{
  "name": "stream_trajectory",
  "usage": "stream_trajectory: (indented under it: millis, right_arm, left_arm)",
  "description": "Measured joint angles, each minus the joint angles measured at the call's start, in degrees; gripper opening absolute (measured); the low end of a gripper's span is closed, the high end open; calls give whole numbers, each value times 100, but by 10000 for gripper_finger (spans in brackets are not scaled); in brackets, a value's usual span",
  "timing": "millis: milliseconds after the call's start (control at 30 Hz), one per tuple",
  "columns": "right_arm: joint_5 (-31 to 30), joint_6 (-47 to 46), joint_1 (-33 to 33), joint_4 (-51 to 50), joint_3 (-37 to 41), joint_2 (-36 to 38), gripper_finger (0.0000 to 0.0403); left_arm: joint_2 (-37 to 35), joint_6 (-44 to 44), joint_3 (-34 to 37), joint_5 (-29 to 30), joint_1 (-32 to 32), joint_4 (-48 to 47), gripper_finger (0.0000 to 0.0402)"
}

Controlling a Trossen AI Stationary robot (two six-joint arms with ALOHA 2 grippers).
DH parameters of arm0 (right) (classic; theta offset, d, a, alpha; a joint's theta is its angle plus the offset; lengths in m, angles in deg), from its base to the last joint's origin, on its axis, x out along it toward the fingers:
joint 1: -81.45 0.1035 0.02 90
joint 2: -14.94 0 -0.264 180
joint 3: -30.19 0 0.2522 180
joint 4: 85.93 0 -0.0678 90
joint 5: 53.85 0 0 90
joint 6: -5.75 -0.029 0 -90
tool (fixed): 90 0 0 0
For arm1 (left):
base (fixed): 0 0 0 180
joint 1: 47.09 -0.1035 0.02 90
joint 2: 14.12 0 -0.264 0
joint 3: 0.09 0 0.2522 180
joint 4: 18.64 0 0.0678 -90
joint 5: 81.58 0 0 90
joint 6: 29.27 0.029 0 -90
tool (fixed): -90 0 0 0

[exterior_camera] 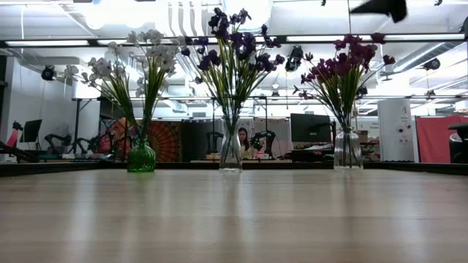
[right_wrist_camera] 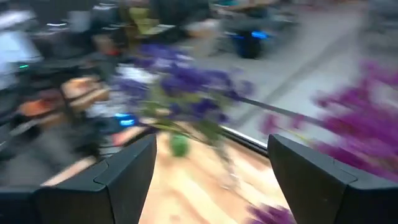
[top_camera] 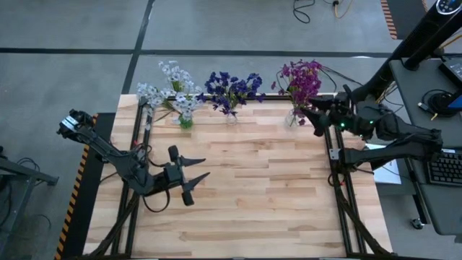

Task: Sort flowers into vase by color
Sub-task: Return to Home Position

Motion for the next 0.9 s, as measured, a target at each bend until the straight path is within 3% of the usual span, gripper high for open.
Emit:
stream_trajectory:
  millis: [167, 233, 367, 500, 767, 900]
  right_arm:
    - [2263, 1140, 127, 1702, 437, 7, 297]
    - [2641, 1392, 232, 2343, 764, 42, 297]
    - [2633, 1879, 351, 2543, 1324, 279, 302]
    - [2646, 2174, 363, 2583, 1795, 608, 303]
    - [2606, 2498, 363, 2551, 2490, 1582, 293]
    - [2602, 2567, 361, 2377, 2767, 2216, 293]
  left_arm:
    - [-558, 1230, -698, -1409, -16, -470, 190]
    - [-862, 1217, -822, -1514, -74, -1155, 190]
    - [-1443, 630, -478, -1494, -374, -1872, 190]
    - [-1958, 691, 308, -2108, -532, -1122, 190]
    - [-3293, 890, 2046, -2281, -997, 374, 190]
    - [-3968, 580, 2578, -3232, -1693, 409, 190]
